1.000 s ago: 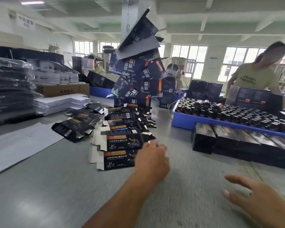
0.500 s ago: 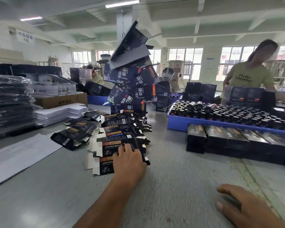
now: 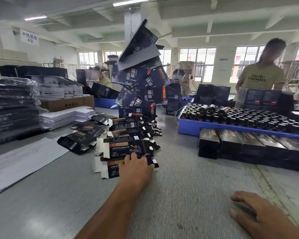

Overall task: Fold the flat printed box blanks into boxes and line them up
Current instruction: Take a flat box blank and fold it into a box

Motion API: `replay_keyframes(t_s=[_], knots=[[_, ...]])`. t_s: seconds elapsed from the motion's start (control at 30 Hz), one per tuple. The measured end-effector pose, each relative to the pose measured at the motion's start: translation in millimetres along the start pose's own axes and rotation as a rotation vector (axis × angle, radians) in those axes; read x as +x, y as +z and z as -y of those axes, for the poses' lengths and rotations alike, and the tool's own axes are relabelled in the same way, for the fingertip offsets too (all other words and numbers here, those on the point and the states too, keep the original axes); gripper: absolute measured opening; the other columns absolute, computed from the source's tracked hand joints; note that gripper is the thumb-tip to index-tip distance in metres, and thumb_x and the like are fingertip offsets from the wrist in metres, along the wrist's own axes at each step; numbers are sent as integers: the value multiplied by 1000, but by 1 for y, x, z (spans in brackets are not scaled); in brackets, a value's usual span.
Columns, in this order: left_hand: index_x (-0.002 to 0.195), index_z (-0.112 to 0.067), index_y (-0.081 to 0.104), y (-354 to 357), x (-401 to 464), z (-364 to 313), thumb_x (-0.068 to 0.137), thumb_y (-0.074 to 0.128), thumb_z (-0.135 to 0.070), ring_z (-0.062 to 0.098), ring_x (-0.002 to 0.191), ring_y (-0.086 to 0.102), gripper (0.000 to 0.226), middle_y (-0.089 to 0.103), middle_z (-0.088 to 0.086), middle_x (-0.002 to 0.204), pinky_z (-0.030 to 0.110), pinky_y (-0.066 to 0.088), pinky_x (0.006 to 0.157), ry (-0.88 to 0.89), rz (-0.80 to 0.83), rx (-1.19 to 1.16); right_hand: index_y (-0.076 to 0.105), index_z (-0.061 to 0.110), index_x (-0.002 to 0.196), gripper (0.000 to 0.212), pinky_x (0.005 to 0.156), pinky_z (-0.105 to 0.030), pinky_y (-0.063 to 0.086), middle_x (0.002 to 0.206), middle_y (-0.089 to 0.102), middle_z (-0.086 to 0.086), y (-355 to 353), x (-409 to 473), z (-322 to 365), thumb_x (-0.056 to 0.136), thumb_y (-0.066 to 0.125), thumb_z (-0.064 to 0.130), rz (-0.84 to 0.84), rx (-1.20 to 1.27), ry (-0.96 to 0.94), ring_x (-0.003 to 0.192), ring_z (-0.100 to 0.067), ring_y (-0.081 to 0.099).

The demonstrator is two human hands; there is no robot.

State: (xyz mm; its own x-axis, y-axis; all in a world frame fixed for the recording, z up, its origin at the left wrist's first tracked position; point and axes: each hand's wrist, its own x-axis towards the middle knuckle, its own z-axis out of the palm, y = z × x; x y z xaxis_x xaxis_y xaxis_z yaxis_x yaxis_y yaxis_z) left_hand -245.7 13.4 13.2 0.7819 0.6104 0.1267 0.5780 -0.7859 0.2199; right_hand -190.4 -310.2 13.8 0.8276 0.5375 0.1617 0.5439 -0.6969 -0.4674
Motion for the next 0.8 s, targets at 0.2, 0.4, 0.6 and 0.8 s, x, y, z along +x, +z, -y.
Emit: replay_keyframes(t_s=[0.2,0.4,0.6,0.8], knots=[[131,-34,56,-5,-11,-19,92,45,-67,29,127,42,52,49,6,135,50,34,104,112,62,96,50,52,101,30,95,-17,36,120,51,23,0,-1,0,85,74,41,-16,-4,-9,110,0,48],[126,-37,53,-8,-10,-17,86,48,-76,29,130,42,56,48,4,136,53,32,107,138,138,39,49,52,101,28,93,-15,33,122,51,24,-1,-2,1,87,72,44,-8,-10,-18,111,1,48],[116,-34,52,-13,-14,-21,84,55,-72,26,122,46,50,49,-2,130,49,42,100,204,228,-19,51,50,103,26,99,-17,34,128,52,21,-1,-2,0,88,71,43,-14,-14,-26,114,1,47],[135,-28,51,-4,-20,-34,101,37,-57,27,127,44,47,53,3,135,48,39,100,210,51,63,48,51,104,25,108,-21,34,140,50,18,0,-2,-1,90,68,45,-27,-9,-37,124,-2,46]])
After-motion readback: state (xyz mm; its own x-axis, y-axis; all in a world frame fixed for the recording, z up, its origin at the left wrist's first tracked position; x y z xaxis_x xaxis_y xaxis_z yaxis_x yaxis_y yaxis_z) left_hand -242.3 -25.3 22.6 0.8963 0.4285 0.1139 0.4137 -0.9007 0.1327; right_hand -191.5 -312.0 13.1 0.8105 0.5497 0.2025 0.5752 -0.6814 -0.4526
